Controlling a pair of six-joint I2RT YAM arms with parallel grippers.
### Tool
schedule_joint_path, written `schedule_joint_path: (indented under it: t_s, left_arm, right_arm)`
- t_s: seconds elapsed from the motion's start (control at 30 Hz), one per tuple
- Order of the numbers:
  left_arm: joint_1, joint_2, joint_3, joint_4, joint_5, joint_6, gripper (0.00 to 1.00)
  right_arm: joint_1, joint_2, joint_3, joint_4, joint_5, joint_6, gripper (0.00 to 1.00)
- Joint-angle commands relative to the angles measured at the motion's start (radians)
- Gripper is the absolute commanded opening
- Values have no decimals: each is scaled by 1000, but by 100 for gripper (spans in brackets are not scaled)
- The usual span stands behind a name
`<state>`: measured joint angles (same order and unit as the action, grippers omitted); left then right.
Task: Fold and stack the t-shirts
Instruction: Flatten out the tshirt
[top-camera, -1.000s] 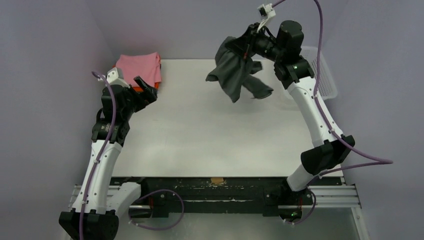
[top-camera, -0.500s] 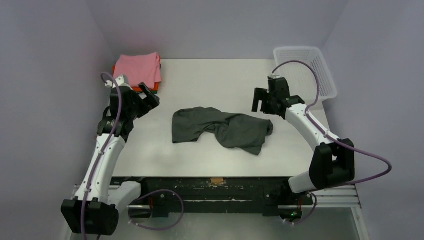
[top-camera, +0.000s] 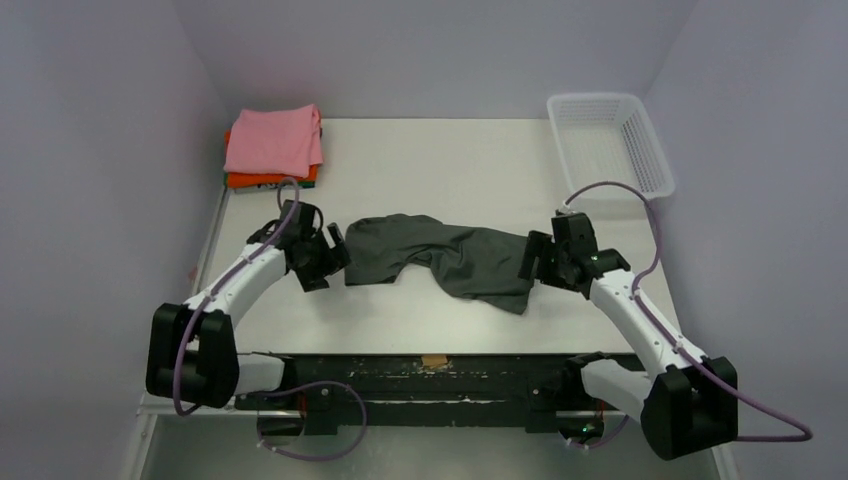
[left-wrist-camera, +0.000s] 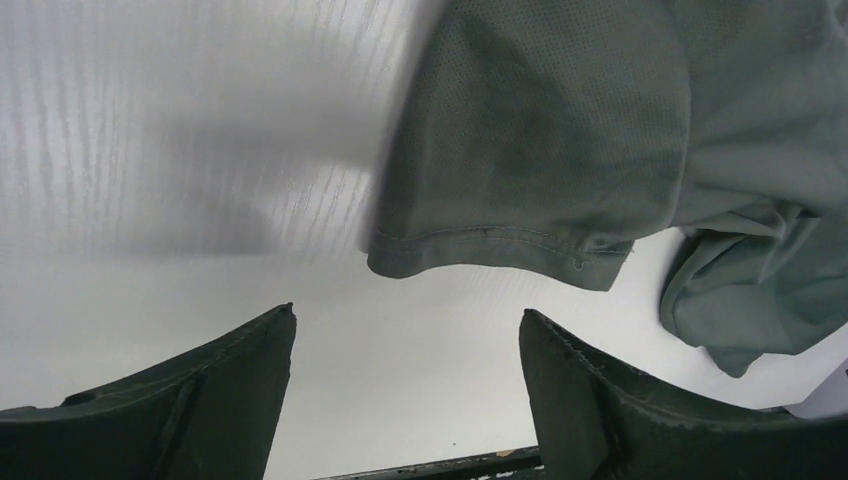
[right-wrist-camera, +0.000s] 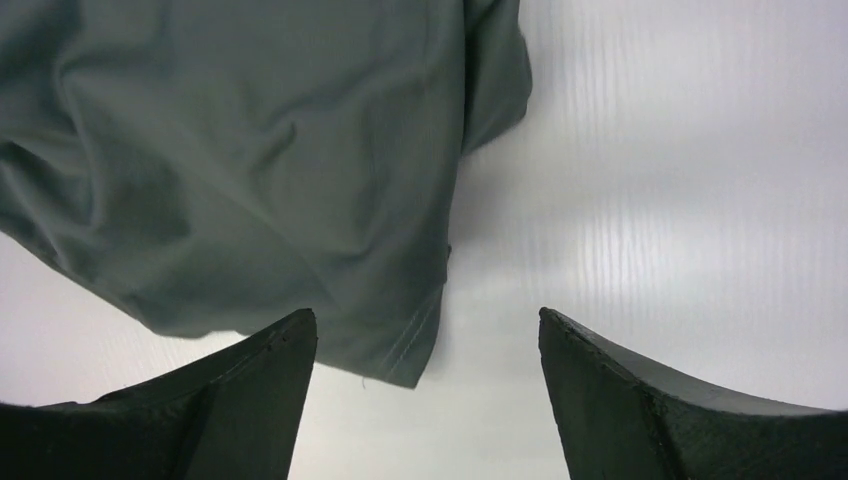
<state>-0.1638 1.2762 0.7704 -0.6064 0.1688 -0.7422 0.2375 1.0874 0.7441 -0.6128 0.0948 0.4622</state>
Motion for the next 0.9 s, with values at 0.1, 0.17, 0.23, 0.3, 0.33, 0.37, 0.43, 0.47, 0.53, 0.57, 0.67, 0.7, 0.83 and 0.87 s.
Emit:
schedule_joint_path:
  t_s: [0.1,0.17,0.23,0.3,0.33,0.37,0.43,0.47,0.53,0.57,0.67,0.7,0.83,0.87]
  left_arm:
    - [-80,195,73,88,-10,-25,65]
    - [-106,247,89,81,-22,-29,61]
    - [-128,296,98,88,-40,-36,59]
    - [-138,344,111,109,-42,-42,55]
    - [-141,370,123,120,-45,-44,50]
    - [-142,395,137,129,-50,-44,44]
    - [-143,439,178,128,-59,-44,25]
    - [-144,452,193,127,-67,-42,11]
    - [-146,461,209,132,-87,-43,0]
    - [-146,454,210,132,-90,-40,0]
    - [-154,364,179,136,-102,-35,0]
    - [-158,315,161,142,-103,-28,0]
    - [-175,77,102,135,-127,-5,0]
    - [-180,7,99,129,-129,5,0]
  right_arm:
    - [16,-62,-157,55,-174,105,75]
    - [21,-48,-182,103,-192,117,74]
    - [26,-21,-203,138,-198,117,73]
    - [30,20,-214,158,-201,110,73]
    - [33,41,-219,173,-209,102,72]
    - [37,62,-225,192,-216,94,72]
    - [43,111,-219,209,-229,78,70]
    - [49,134,-214,215,-232,70,69]
    - [59,178,-204,223,-237,57,61]
    - [64,195,-196,219,-247,52,54]
    - [80,203,-178,183,-279,48,22]
    - [83,186,-168,150,-267,49,12]
    - [82,68,-84,-16,-193,18,0]
    - [83,36,-53,-49,-188,8,0]
